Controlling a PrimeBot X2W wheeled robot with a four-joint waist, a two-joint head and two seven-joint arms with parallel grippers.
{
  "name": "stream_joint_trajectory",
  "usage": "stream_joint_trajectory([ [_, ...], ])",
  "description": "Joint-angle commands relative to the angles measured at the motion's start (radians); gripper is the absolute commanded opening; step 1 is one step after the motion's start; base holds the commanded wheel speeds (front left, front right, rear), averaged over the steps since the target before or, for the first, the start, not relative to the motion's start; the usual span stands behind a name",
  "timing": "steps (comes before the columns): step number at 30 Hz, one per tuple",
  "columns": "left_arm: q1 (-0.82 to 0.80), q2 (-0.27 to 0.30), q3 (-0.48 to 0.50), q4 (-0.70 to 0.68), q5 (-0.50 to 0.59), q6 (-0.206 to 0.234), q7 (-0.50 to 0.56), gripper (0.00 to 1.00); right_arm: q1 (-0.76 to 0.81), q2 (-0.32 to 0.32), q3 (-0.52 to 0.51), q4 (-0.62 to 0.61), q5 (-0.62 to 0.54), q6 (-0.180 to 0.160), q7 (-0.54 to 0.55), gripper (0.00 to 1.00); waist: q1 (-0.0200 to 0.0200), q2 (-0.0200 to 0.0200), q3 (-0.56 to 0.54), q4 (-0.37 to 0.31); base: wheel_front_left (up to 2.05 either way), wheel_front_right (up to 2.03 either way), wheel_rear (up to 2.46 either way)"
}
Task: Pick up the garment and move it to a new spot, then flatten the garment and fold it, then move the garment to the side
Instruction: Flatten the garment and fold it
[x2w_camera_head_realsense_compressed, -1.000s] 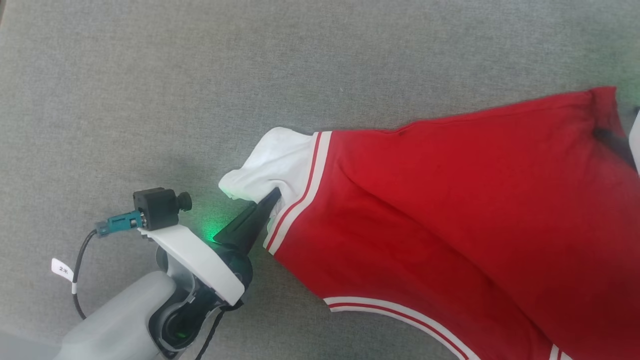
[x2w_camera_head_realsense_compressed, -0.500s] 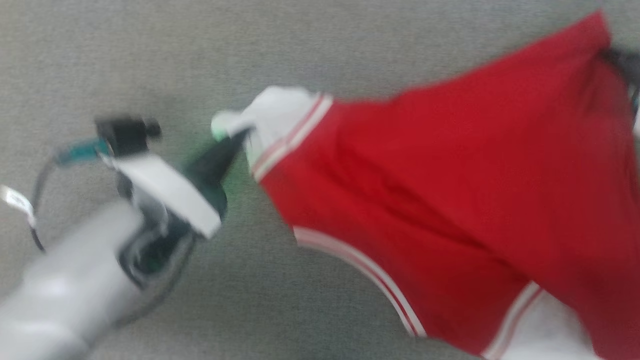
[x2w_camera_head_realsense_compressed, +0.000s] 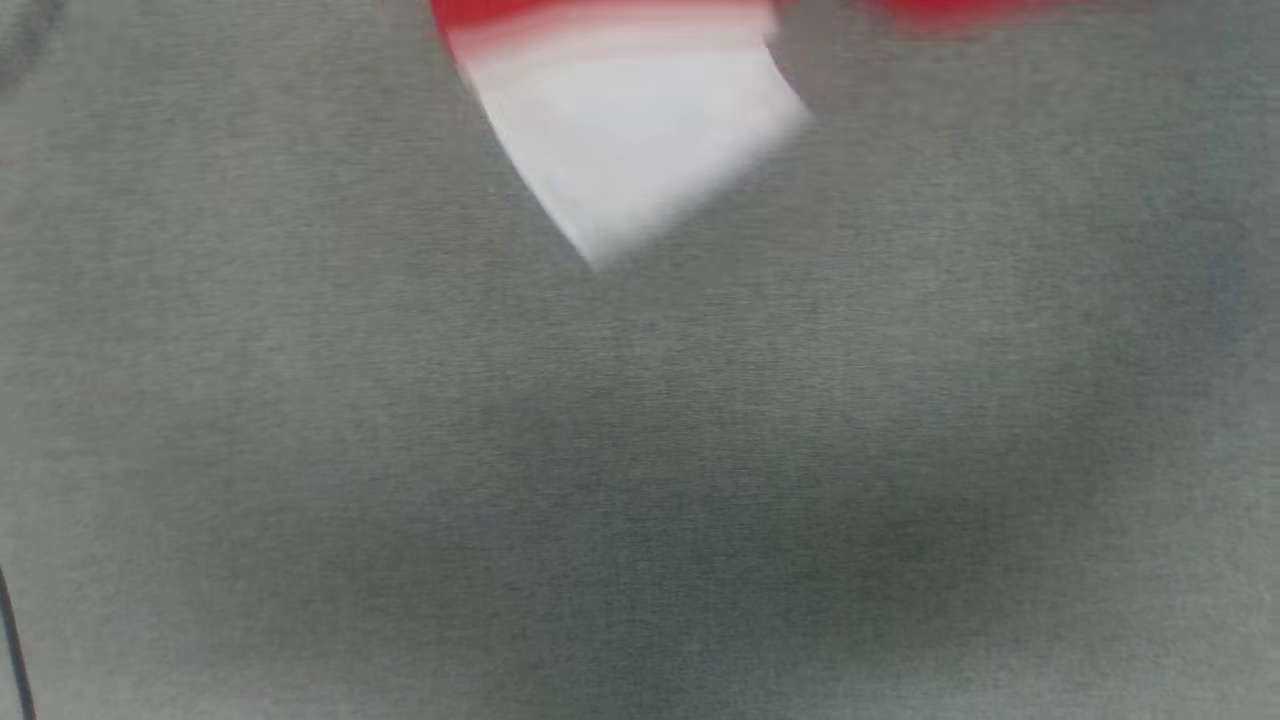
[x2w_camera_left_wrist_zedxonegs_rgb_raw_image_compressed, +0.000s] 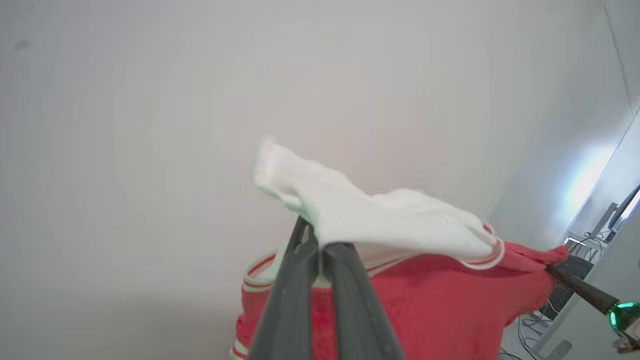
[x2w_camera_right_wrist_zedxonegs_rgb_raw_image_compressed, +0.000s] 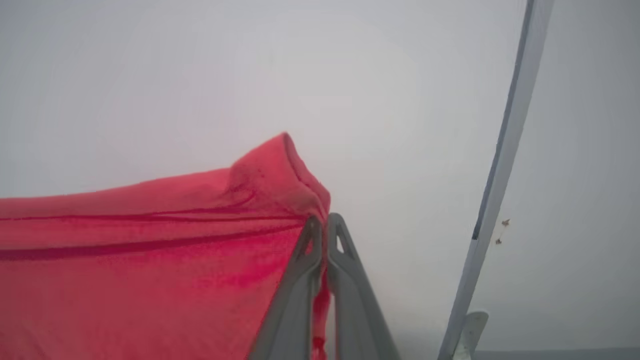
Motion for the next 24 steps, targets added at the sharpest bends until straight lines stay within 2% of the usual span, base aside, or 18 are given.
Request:
stream_joint_trajectory([
  [1, -0.094, 0.01, 0.036, 0.05, 0.013, 0.003, -0.025, 0.0, -0.058, 0.012, -0.027, 0.049, -0.022, -0.003, -0.055, 0.0, -0.0001, 0.0, 0.006, -0.025, 0.0, 0.0, 0.0],
  [4, -0.172, -0.018, 0.075, 0.086, -0.002, 0.003, -0.041, 0.0, -0.108, 0.02, -0.051, 0.129, -0.042, -0.004, -0.116, 0.0, -0.0001, 0.0, -0.006, -0.034, 0.0, 0.0, 0.0],
  [9, -0.133, -0.031, 0.046, 0.092, -0.027, 0.003, -0.027, 0.0, -0.087, 0.028, -0.01, 0.215, -0.035, -0.004, -0.134, 0.0, -0.0001, 0.0, -0.027, -0.034, 0.0, 0.0, 0.0],
  [16, 0.157, -0.015, -0.009, -0.003, -0.114, 0.003, -0.022, 0.0, 0.113, 0.017, 0.125, 0.21, 0.061, -0.003, -0.113, 0.0, -0.0001, 0.0, -0.058, -0.025, 0.0, 0.0, 0.0],
  [20, 0.385, 0.008, -0.023, -0.118, -0.153, 0.002, -0.04, 0.0, 0.283, -0.016, 0.185, 0.141, 0.14, -0.002, -0.117, 0.0, -0.0001, 0.0, -0.079, -0.018, 0.0, 0.0, 0.0],
  [24, 0.611, 0.035, 0.013, -0.228, -0.178, 0.002, -0.052, 0.0, 0.469, -0.056, 0.211, 0.043, 0.227, -0.002, -0.099, 0.0, -0.0001, 0.0, -0.106, -0.016, 0.0, 0.0, 0.0],
])
